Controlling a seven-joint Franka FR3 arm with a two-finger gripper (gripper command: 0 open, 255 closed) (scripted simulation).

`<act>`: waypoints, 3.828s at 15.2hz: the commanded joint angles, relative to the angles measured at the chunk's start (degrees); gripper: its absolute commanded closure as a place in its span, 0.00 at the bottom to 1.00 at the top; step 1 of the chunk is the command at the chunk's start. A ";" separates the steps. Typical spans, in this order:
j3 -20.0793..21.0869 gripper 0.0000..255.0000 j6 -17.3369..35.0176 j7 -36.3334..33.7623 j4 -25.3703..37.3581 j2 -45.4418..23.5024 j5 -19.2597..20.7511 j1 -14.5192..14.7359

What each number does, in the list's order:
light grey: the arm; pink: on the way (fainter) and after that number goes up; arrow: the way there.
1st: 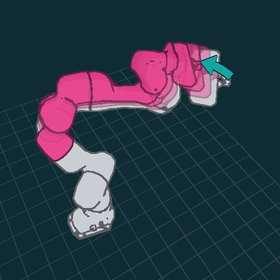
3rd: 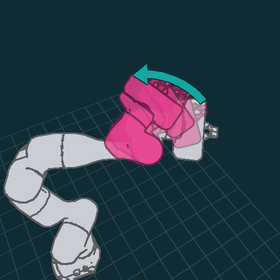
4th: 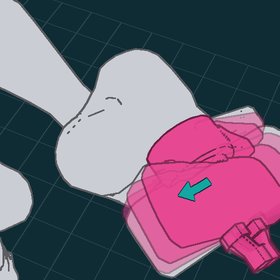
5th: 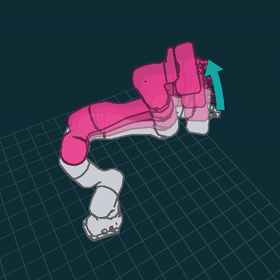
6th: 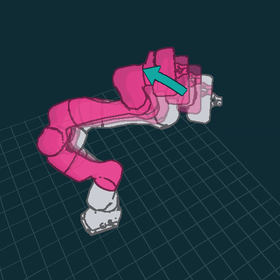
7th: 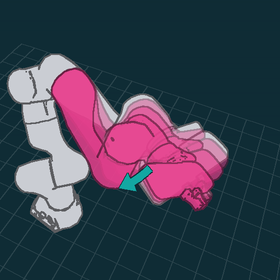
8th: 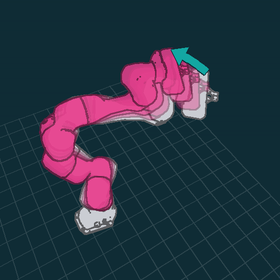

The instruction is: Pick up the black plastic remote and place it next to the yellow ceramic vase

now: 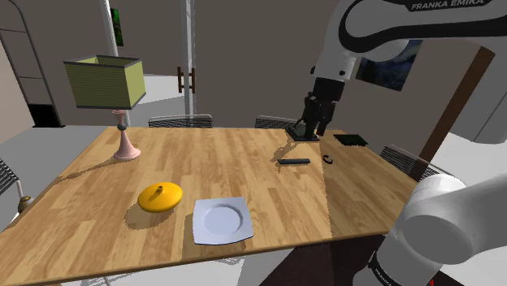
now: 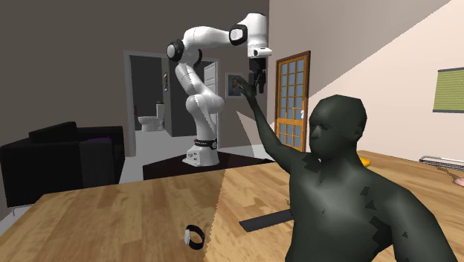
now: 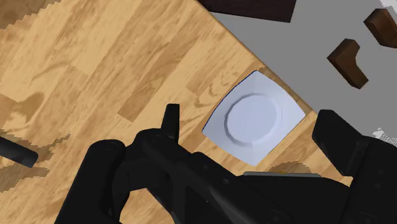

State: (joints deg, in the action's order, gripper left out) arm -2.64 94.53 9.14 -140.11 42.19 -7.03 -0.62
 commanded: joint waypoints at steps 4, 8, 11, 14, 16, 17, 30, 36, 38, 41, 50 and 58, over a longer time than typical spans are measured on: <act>-3.24 0.00 3.50 6.38 -2.09 -1.80 2.77 -0.51; -7.64 0.00 8.69 14.75 -3.61 -5.74 6.14 -1.10; -10.91 0.00 12.87 20.99 -3.76 -9.81 8.18 -1.40; -14.15 0.00 17.13 27.23 -3.05 -14.73 9.61 -1.42; -16.25 0.00 19.94 31.45 -2.10 -18.43 10.10 -1.28; -17.28 0.00 21.32 33.58 -1.49 -20.39 10.18 -1.17; -24.76 0.00 34.21 64.02 14.56 -50.69 -0.13 -1.55; -22.14 0.00 35.59 75.88 26.76 -64.95 -6.46 -6.14; -20.92 0.00 35.50 78.94 31.48 -69.52 -7.82 -7.91; -19.02 0.00 34.90 82.75 39.26 -76.32 -9.14 -10.56; -16.61 0.00 36.86 85.93 46.48 -85.05 -10.75 -13.24; -16.36 0.00 37.60 86.08 46.54 -85.86 -11.02 -13.40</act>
State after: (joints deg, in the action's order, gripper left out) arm -19.00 132.13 95.23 -93.57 -43.65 -18.04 -14.02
